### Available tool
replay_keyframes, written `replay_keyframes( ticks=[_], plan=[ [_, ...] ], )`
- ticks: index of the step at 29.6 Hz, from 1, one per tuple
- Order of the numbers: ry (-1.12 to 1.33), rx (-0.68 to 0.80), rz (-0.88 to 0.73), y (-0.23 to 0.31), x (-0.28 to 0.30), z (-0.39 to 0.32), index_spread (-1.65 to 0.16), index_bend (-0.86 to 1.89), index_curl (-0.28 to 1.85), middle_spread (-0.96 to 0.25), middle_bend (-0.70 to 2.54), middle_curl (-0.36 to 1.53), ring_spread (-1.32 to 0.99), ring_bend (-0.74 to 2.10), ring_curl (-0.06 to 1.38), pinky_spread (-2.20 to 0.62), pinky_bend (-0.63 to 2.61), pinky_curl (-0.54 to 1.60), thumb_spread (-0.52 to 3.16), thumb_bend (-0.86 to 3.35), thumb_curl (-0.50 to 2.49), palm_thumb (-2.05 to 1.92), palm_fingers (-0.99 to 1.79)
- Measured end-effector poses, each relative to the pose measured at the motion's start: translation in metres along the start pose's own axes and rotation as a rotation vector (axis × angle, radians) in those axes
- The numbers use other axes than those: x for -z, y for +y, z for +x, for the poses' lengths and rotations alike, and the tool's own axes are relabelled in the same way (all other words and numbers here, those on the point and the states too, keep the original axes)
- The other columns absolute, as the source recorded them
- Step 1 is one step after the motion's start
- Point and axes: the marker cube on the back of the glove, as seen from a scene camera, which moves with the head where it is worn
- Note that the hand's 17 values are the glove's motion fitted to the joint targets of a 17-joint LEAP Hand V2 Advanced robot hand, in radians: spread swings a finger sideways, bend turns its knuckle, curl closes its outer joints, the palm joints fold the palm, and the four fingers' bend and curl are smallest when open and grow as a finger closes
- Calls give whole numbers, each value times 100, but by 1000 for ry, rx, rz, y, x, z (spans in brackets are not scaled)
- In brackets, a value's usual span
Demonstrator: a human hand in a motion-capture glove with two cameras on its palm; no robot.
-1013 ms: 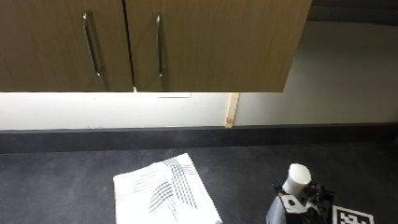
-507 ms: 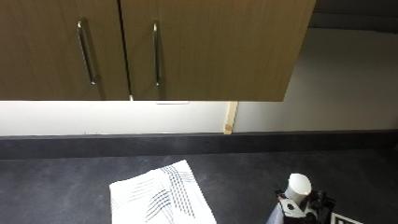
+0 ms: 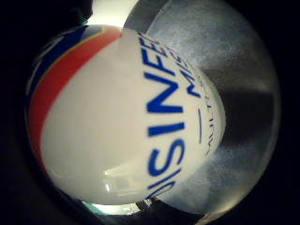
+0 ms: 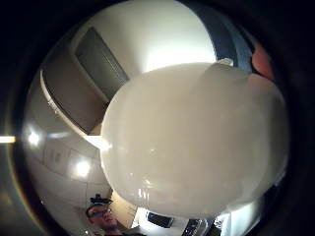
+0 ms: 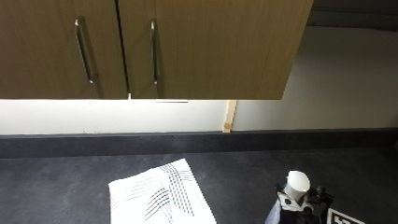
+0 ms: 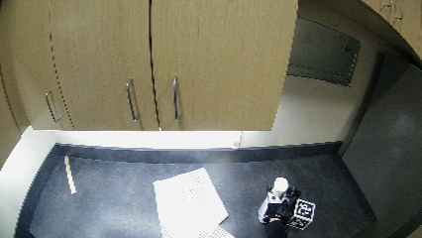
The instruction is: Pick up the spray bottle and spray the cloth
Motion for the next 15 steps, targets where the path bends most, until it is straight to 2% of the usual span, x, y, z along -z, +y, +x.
replay_keyframes(
  ticks=[11,15],
  plan=[
    [-31,-22,6,6,-5,-13,-24,31,46,-5,43,48,-5,40,40,10,16,19,75,-1,65,122,80],
    [-41,21,23,-3,2,-12,-24,28,47,-5,42,49,-6,39,41,10,18,20,72,-1,65,122,82]
  ],
)
